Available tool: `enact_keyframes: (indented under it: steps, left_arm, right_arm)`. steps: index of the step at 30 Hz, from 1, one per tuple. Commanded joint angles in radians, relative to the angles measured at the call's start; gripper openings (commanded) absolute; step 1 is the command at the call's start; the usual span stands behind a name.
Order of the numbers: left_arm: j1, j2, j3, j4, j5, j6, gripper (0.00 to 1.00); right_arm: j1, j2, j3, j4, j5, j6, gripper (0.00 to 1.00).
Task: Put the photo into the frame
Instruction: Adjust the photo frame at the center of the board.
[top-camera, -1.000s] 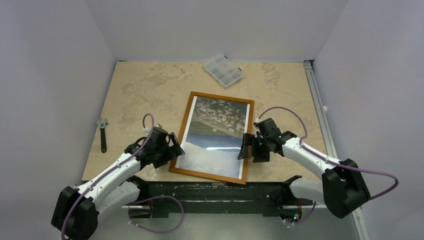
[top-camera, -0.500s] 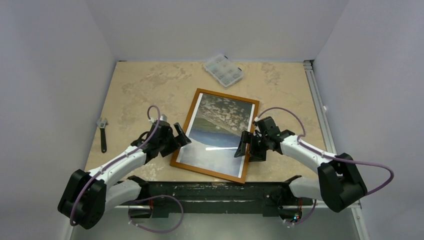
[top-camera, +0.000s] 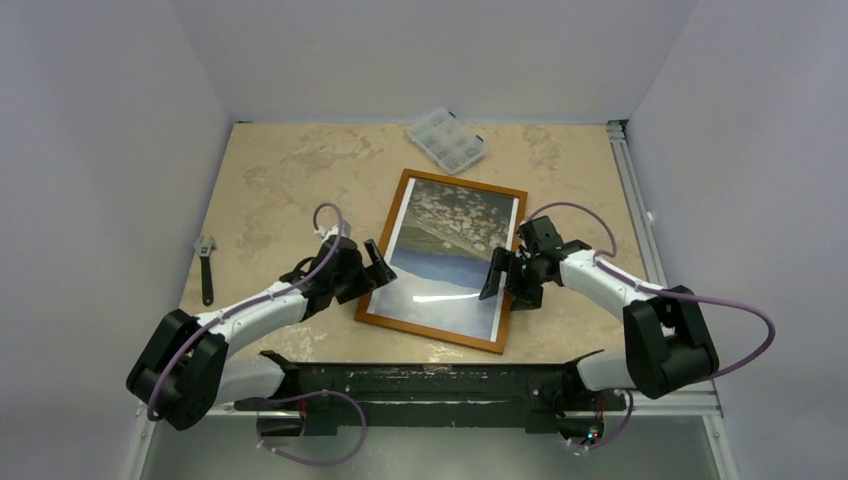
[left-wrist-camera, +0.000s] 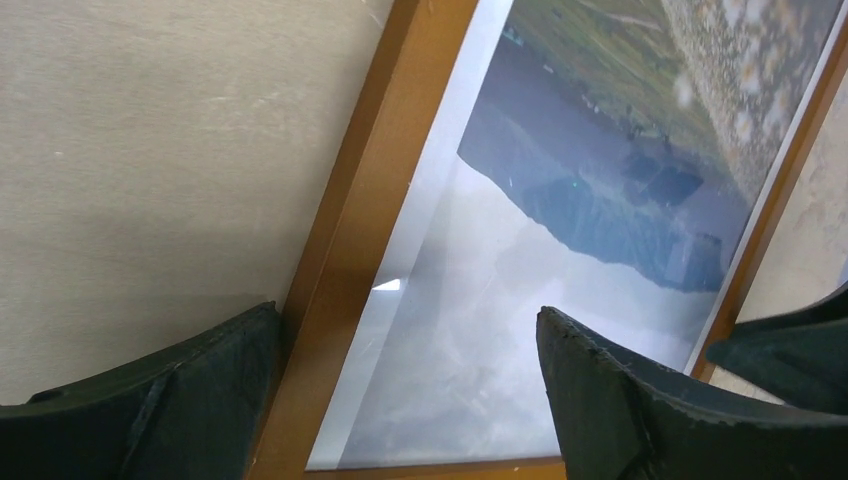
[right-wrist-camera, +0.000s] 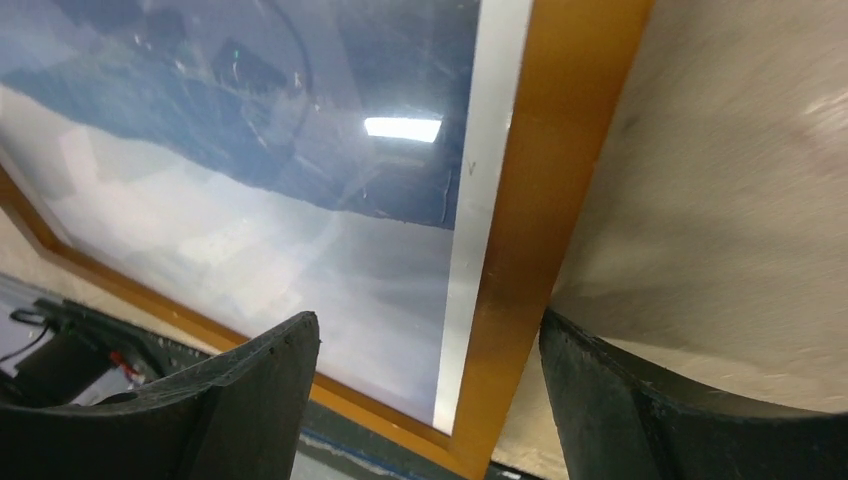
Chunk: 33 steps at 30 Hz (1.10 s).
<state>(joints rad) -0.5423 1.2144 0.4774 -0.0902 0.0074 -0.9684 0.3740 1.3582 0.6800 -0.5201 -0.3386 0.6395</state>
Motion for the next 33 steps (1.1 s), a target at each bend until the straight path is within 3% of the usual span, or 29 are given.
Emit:
enact_keyframes:
  steps: [1, 12, 20, 33]
  left_arm:
    - [-0.088, 0.090, -0.007, -0.095, 0.163, -0.087, 0.96]
    - [-0.118, 0.024, 0.001, -0.180, 0.086, -0.103, 0.95]
    - [-0.160, 0.037, -0.018, -0.156, 0.088, -0.135, 0.88]
    - [-0.165, 0.050, -0.018, -0.166, 0.080, -0.142, 0.88]
  right_arm:
    - [-0.040, 0.027, 0.091, 0.096, -0.006, -0.060, 0.78]
    - [-0.071, 0.011, 0.098, 0.021, 0.218, -0.133, 0.82]
    - [-0.071, 0.057, 0.087, 0.058, 0.188, -0.191, 0.82]
    - [-0.070, 0.092, 0.115, 0.076, 0.133, -0.196, 0.81]
